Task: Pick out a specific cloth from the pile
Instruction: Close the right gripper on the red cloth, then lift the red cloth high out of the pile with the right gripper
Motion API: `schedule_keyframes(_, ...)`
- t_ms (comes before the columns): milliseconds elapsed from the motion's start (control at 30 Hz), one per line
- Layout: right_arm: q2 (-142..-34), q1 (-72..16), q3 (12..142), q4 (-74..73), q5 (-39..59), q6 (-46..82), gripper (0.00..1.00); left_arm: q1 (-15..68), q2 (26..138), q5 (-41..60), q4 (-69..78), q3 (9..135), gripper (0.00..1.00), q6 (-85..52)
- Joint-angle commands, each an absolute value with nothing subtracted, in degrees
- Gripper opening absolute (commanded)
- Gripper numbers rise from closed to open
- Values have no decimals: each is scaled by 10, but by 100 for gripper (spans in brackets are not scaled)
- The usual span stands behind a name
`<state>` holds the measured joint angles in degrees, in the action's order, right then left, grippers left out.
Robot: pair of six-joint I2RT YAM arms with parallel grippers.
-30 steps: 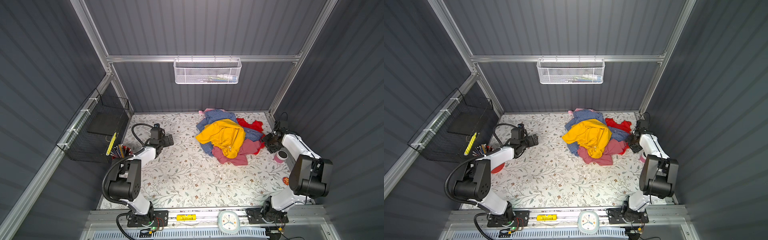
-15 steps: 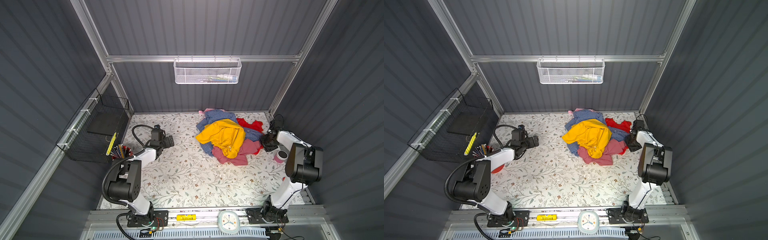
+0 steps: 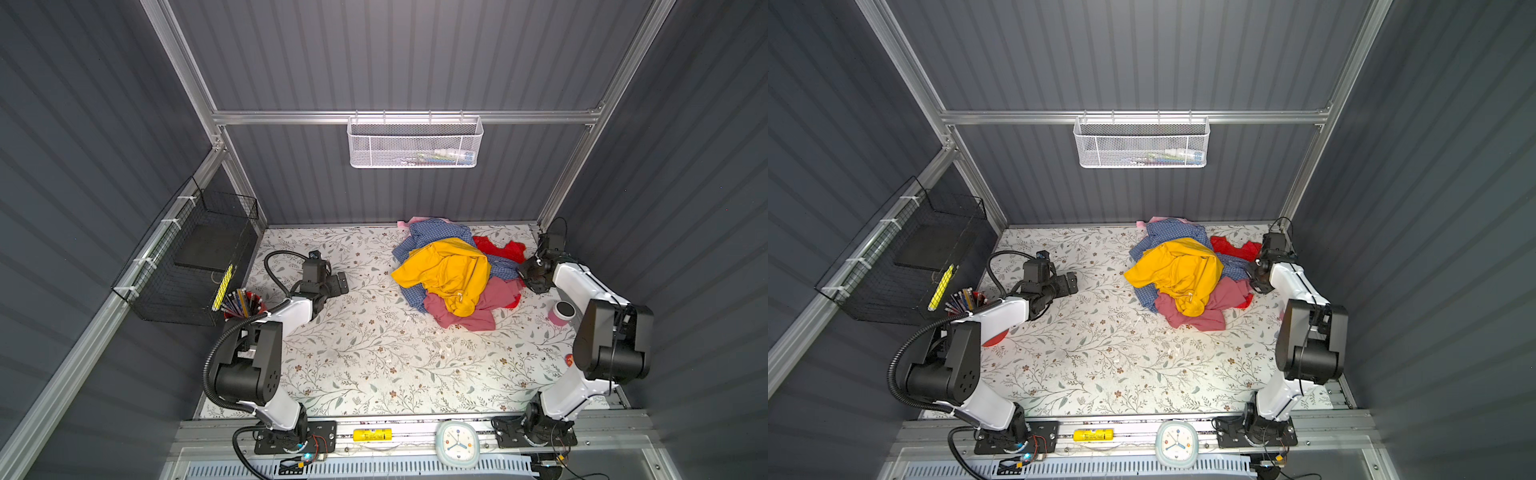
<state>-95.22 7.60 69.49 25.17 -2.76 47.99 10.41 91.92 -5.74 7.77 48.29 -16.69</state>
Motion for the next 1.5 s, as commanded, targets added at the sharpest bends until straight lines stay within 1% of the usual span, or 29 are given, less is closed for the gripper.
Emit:
schedule_keyframes(0, -906, 52, 715, 244, -72, 431, 0, 106, 902, -55, 82, 479, 100, -173)
schedule_keyframes(300, -830, 16, 779, 254, -111, 347, 0, 108, 905, -55, 76, 483, 100, -170)
schedule_keyframes(467, -829, 1, 862, 273, -85, 284, 0, 108, 909, -53, 79, 484, 100, -173)
schedule_keyframes(567, -831, -13, 914, 289, -89, 250, 0, 109, 910, -52, 79, 485, 100, -173)
schedule_keyframes(700, -826, -37, 958, 276, -84, 216, 0, 111, 911, -52, 78, 487, 100, -171)
schedule_keyframes(800, -836, -59, 998, 273, -51, 192, 0, 111, 912, -52, 77, 489, 100, -170)
schedule_keyframes(933, -865, -91, 1058, 279, 22, 180, 0, 112, 912, -52, 77, 489, 100, -171)
schedule_keyframes(1067, -913, -144, 1125, 290, 79, 172, 0, 112, 911, -53, 79, 485, 100, -177)
schedule_keyframes(1167, -958, -182, 1197, 333, 97, 168, 0, 112, 908, -54, 78, 483, 100, -179)
schedule_keyframes(1267, -980, -205, 1238, 345, 128, 173, 0, 113, 906, -56, 77, 482, 100, -178)
schedule_keyframes(1467, -979, -212, 1258, 344, 137, 189, 0, 112, 908, -57, 78, 479, 100, -179)
